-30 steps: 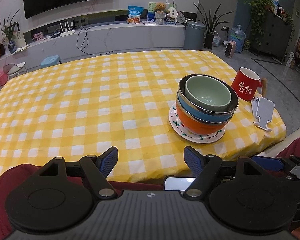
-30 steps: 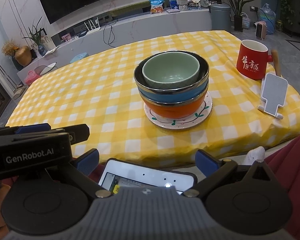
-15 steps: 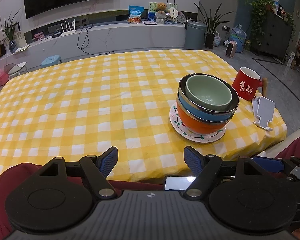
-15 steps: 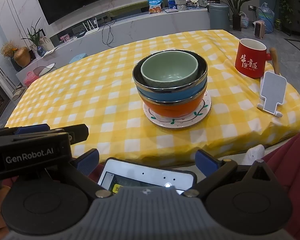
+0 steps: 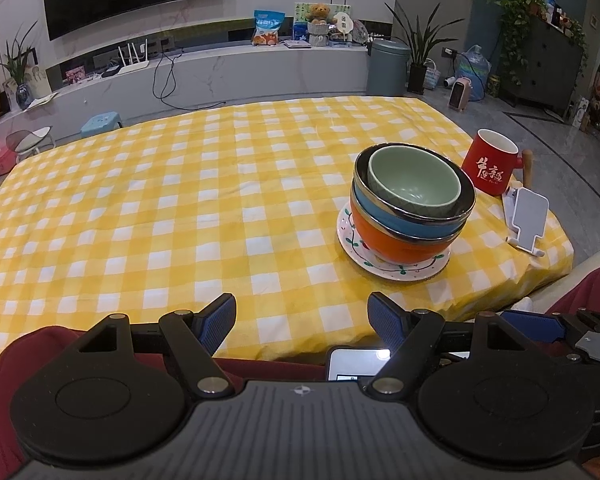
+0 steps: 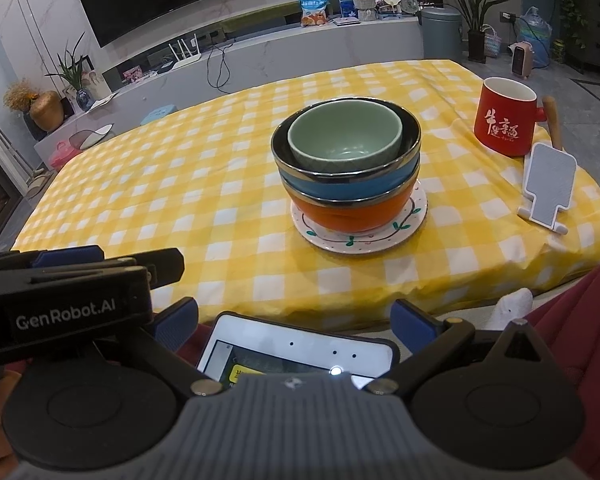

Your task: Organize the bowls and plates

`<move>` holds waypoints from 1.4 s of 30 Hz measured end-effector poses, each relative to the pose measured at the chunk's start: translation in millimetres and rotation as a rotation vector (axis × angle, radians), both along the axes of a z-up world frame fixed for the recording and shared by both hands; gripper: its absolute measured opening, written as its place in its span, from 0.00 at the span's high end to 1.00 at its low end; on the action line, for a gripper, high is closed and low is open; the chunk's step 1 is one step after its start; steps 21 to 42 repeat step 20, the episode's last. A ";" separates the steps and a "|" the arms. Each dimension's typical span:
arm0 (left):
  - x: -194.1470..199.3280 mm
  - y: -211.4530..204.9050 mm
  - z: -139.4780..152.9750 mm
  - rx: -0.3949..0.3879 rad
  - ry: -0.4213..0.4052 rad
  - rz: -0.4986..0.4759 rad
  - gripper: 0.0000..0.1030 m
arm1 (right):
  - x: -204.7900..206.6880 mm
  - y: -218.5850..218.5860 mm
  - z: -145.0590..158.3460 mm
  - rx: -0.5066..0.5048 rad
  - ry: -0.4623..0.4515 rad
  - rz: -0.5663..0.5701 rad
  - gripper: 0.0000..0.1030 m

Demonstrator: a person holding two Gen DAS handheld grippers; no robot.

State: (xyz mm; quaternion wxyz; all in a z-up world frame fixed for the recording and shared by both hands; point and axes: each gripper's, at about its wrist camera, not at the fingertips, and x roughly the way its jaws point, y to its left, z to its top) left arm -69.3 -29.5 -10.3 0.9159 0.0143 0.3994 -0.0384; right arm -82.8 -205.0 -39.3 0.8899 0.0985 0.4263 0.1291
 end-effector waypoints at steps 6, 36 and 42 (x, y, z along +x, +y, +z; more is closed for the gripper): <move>-1.4 -1.1 0.3 0.000 0.000 -0.003 0.15 | 0.0 0.1 -0.3 0.005 -0.001 0.001 0.03; -2.3 -1.3 0.3 0.001 0.003 -0.003 0.15 | -1.1 0.1 -1.5 0.008 0.002 -0.002 0.03; -2.3 -1.3 0.3 0.001 0.003 -0.003 0.15 | -1.1 0.1 -1.5 0.008 0.002 -0.002 0.03</move>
